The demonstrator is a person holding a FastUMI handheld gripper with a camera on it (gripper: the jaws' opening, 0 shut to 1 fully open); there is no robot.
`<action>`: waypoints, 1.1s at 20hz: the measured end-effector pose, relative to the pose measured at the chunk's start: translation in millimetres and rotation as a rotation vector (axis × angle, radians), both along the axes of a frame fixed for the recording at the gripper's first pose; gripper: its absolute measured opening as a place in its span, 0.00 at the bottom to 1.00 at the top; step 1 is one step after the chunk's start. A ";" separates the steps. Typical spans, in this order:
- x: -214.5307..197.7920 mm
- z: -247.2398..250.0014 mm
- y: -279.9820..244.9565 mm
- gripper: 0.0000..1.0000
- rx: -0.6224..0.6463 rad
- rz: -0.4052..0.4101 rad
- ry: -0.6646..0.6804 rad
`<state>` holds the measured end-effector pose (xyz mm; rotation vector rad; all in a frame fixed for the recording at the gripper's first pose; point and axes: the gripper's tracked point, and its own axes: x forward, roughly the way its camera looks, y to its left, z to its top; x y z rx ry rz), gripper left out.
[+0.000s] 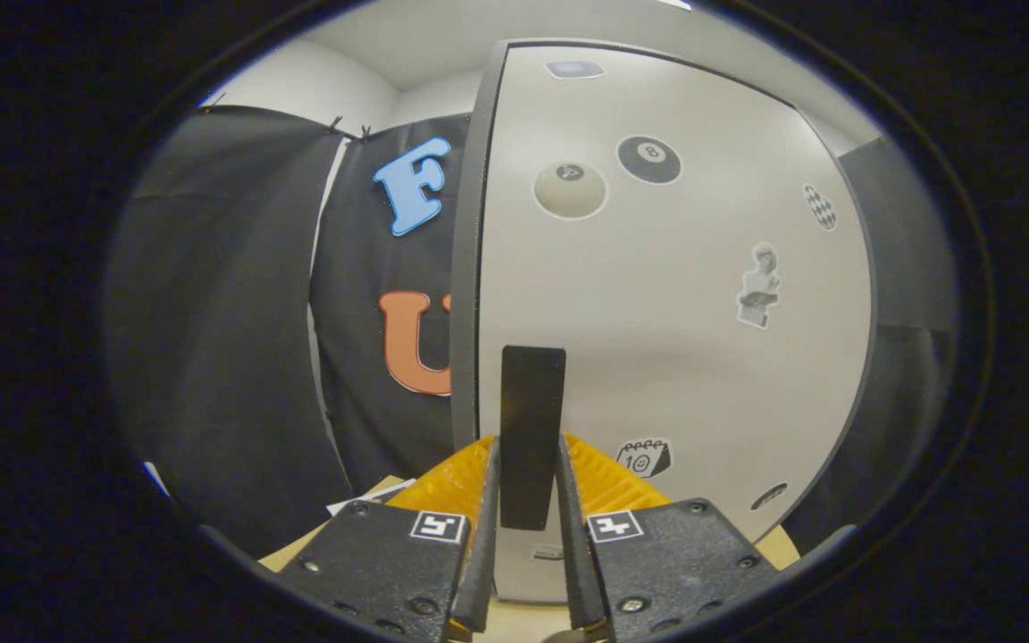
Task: Open the shoe cabinet door, grab the shoes and put them into the shoe cabinet, then close the shoe cabinet door.
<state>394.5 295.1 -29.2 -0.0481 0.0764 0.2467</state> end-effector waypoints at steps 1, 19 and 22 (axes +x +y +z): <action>-0.4 0.8 0.0 0.36 0.002 0.004 0.005; -9.7 -0.5 -9.4 0.28 0.013 0.052 0.026; -17.7 -0.1 -15.2 0.27 0.018 0.059 0.024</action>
